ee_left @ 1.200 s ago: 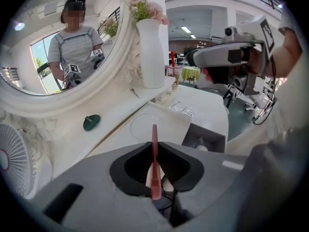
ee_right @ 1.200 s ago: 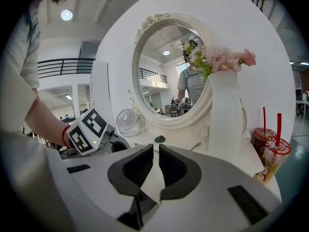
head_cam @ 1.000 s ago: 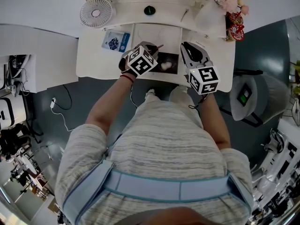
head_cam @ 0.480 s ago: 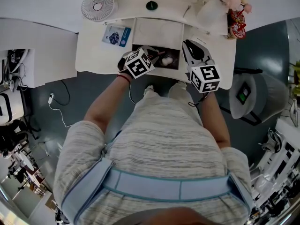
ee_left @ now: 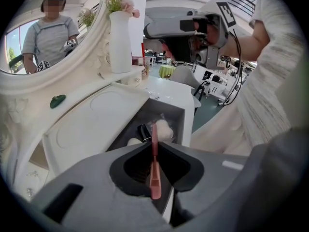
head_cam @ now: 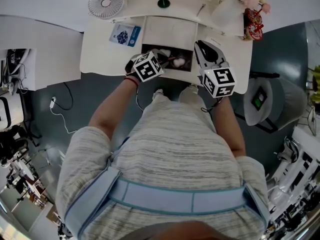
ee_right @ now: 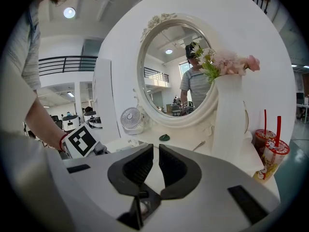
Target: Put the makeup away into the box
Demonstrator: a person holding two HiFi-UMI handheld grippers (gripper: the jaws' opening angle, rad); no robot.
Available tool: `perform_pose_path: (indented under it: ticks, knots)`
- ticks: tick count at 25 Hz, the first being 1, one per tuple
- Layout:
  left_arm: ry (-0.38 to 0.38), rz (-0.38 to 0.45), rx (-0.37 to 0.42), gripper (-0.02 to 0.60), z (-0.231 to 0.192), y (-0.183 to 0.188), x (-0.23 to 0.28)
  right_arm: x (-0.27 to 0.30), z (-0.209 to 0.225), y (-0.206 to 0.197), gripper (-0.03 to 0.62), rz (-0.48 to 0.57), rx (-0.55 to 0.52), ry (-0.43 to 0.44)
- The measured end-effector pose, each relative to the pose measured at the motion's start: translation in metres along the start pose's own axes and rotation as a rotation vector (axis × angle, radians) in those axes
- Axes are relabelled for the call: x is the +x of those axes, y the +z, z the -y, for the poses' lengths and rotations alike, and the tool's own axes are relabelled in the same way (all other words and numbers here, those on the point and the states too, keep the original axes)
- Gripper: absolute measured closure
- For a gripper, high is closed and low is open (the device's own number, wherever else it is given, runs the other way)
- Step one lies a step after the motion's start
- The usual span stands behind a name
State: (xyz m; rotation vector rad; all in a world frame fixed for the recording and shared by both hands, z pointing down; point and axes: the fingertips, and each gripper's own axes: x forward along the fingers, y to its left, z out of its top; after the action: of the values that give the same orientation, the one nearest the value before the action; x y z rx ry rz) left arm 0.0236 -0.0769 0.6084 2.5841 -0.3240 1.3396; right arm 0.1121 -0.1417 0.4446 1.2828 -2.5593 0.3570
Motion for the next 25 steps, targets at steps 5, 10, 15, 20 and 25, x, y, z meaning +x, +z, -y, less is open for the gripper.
perform_pose_path:
  ticks: [5, 10, 15, 20, 25]
  knots:
    - [-0.002, -0.016, 0.01, 0.528, 0.002, -0.008, 0.001, -0.001, -0.002, 0.001, 0.58, -0.002, -0.007, 0.0]
    - [-0.015, 0.001, -0.016, 0.461, 0.003, -0.011, 0.002, 0.0, -0.005, 0.001, 0.58, -0.004, -0.01, 0.005]
    - [-0.011, 0.033, -0.037, 0.402, -0.001, -0.005, -0.003, 0.001, -0.007, 0.003, 0.58, -0.005, -0.013, 0.008]
    - [0.006, 0.059, -0.034, 0.399, -0.004, 0.002, -0.011, 0.003, -0.007, 0.003, 0.58, -0.003, -0.013, 0.009]
    - [0.026, 0.09, -0.038, 0.399, -0.008, 0.01, -0.02, 0.004, -0.008, 0.004, 0.58, 0.001, -0.007, 0.01]
